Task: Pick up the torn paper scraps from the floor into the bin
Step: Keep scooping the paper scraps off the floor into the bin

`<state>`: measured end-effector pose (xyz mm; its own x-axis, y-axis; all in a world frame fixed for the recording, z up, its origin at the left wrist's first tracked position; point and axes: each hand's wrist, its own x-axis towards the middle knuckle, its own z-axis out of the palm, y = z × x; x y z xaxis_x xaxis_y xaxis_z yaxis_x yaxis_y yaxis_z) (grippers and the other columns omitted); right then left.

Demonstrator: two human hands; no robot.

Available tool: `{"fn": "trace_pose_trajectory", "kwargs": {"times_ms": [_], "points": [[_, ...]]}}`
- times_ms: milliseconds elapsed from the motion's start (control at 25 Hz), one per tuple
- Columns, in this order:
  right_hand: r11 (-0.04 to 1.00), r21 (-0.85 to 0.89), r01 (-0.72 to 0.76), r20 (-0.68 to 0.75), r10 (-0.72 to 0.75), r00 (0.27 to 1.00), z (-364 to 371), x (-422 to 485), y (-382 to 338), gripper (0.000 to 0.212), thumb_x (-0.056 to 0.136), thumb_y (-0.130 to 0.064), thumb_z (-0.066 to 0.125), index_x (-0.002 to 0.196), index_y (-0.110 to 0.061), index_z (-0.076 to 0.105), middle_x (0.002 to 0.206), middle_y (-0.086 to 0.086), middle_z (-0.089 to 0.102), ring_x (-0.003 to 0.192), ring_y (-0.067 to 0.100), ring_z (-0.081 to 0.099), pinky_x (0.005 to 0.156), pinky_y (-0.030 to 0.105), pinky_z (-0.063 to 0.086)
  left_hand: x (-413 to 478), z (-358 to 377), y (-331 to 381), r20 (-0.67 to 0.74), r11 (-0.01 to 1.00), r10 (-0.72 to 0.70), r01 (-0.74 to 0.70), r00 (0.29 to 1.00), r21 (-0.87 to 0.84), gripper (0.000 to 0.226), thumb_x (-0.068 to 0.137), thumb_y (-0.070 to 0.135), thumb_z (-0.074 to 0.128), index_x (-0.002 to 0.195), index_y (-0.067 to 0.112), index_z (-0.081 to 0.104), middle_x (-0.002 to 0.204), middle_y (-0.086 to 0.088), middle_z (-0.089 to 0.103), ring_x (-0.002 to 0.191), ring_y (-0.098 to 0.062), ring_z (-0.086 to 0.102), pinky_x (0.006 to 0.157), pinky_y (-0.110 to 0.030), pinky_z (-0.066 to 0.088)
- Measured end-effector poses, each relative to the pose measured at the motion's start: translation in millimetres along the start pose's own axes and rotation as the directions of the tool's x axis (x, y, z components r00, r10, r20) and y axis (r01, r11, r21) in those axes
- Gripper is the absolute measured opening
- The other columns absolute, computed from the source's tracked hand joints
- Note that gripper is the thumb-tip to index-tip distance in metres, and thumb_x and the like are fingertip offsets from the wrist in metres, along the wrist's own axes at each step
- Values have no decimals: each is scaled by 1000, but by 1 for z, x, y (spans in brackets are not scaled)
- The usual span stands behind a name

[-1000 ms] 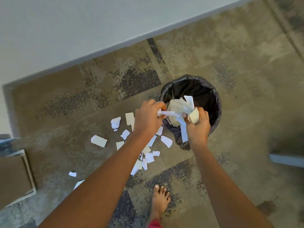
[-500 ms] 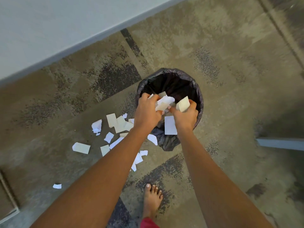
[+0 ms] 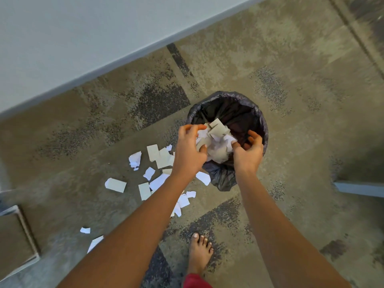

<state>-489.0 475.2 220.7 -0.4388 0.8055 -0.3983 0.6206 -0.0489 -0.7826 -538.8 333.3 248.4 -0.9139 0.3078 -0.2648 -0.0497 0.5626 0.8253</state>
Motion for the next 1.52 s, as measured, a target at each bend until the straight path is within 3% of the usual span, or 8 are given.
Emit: {"fn": "trace_pose_trajectory", "kwargs": {"times_ms": [240, 400, 560, 720, 920, 1120, 1280, 1520], "points": [[846, -244, 473, 100, -464, 880, 11, -92, 25, 43, 78, 4, 59, 116, -15, 56, 116, 10, 50, 103, 24, 40, 85, 38, 43, -100, -70, -124, -202, 975, -137, 168, 970, 143, 35, 79, -12, 52, 101, 14, 61, 112, -7, 52, 91, -22, 61, 74, -37, 55], [678, -322, 661, 344, -566, 749, 49, -168, 73, 42, 76, 2, 59, 115, -14, 59, 114, 10, 51, 101, 23, 37, 84, 23, 28, -191, -122, -241, -202, 865, -368, 413, 908, 284, 40, 74, -13, 48, 103, 12, 61, 110, -10, 54, 86, -30, 62, 69, -41, 51], [598, -319, 735, 617, -458, 640, 105, -238, 148, 42, 80, -1, 59, 119, -17, 58, 117, 8, 54, 106, 27, 41, 84, 24, 35, -263, -152, -342, -91, 736, -542, 524, 836, 428, 46, 72, -8, 58, 114, 12, 59, 118, -15, 54, 101, -36, 59, 77, -44, 50], [470, -398, 787, 830, -180, 528, 163, -284, 227, 45, 80, -14, 66, 124, -14, 55, 121, 14, 53, 111, 37, 44, 88, 46, 46, -299, -152, -414, 42, 653, -629, 498, 776, 571, 66, 75, 7, 71, 135, 18, 44, 131, -14, 45, 117, -35, 48, 93, -47, 46], [82, -384, 920, 902, 247, 354, 220, -326, 303, 80, 73, -48, 73, 138, -19, 35, 144, 9, 32, 133, 37, 29, 97, 52, 41, -313, -128, -488, 97, 629, -609, 404, 787, 664, 85, 77, 18, 75, 146, 34, 28, 152, -5, 20, 134, -34, 26, 95, -55, 44], [-71, -313, 947, 915, 245, 321, 251, -346, 355, 106, 68, -50, 79, 147, -20, 15, 157, 11, 6, 139, 44, 15, 96, 60, 43, -318, -102, -529, -9, 660, -521, 409, 854, 630, 91, 67, 32, 83, 143, 34, 32, 153, -7, 22, 136, -39, 24, 89, -64, 46], [-215, -282, 935, 946, 97, 308, 243, -345, 382, 84, 78, -36, 75, 144, -28, 24, 157, 12, 11, 138, 44, 19, 86, 58, 45, -329, -86, -531, -103, 611, -473, 410, 875, 677, 79, 72, 33, 79, 139, 33, 37, 151, -8, 27, 132, -39, 30, 89, -60, 44], [-26, -390, 921, 920, 38, 390, 242, -351, 388, 57, 80, -15, 73, 126, -18, 40, 132, 13, 39, 121, 33, 39, 84, 50, 50, -319, -86, -522, -141, 613, -532, 495, 835, 615, 70, 69, 23, 80, 125, 17, 39, 130, -13, 42, 120, -36, 41, 86, -58, 46]]}}
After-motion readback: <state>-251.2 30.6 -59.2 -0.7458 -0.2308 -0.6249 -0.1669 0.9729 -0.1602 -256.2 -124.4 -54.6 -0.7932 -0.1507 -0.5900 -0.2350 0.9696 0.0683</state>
